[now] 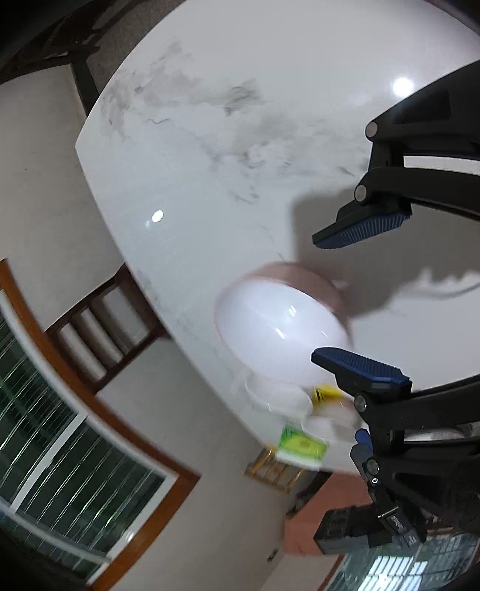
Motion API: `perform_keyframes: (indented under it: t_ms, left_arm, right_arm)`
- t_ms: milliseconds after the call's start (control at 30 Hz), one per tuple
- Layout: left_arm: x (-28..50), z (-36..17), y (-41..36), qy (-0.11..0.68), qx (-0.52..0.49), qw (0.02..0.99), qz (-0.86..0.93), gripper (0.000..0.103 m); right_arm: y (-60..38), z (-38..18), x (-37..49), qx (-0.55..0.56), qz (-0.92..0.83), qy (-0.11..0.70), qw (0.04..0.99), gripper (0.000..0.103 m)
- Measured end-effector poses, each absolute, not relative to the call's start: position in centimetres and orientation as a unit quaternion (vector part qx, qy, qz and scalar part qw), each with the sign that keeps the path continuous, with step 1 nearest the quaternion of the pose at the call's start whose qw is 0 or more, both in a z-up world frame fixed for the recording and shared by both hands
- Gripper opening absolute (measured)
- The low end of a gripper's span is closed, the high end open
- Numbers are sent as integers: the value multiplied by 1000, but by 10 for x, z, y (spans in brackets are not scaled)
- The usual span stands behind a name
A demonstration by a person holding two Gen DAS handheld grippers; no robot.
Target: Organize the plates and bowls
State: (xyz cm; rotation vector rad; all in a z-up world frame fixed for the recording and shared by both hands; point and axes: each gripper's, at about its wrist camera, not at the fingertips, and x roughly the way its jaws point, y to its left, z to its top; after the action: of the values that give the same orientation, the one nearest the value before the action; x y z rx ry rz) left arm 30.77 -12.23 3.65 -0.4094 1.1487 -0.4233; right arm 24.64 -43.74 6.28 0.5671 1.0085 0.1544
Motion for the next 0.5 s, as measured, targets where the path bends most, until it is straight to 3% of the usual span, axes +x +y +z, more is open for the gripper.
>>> perform_keyframes:
  t_ms: [267, 367, 400, 500]
  left_arm:
    - [352, 14, -150, 555, -161, 797, -175, 98]
    - [357, 7, -164, 568, -130, 794, -171, 80]
    - [359, 4, -168, 574, -126, 790, -174, 68]
    - [361, -7, -177, 585, -119, 783, -175, 58]
  right_arm:
    - [-431, 40, 299, 239, 50, 511, 825, 56]
    - [-428, 29, 309, 237, 47, 526, 816, 48]
    - [-427, 26, 314, 240, 50, 528, 813, 48]
    - [-425, 19, 325, 235, 49, 535, 810, 38]
